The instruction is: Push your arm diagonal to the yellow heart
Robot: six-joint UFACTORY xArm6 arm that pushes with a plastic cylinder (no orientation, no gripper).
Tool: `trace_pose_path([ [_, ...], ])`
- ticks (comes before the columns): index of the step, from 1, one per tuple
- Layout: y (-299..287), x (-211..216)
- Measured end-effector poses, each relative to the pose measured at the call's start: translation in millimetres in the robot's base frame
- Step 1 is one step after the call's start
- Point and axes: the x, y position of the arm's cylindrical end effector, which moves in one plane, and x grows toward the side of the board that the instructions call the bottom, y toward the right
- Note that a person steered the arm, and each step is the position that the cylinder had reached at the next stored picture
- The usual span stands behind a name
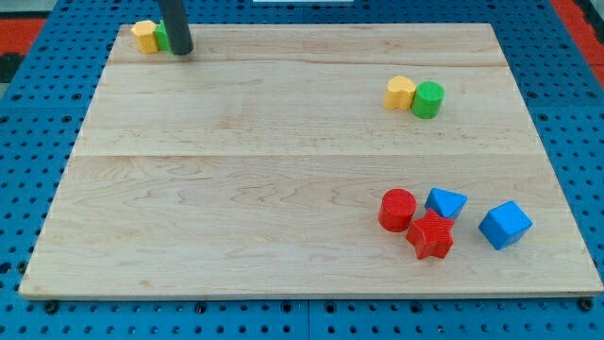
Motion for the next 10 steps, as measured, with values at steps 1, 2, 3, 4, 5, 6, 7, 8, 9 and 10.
trace_pose_path([
  [1,94.0,18.7],
  [2,195.2,9.6],
  [3,242.0,8.3],
  [4,254.1,8.3],
  [5,254.2,6.6],
  [6,238.5,5.1],
  [7,222.3,5.1],
  [8,206.7,5.1],
  [9,195.2,5.0],
  [10,164.1,15.6],
])
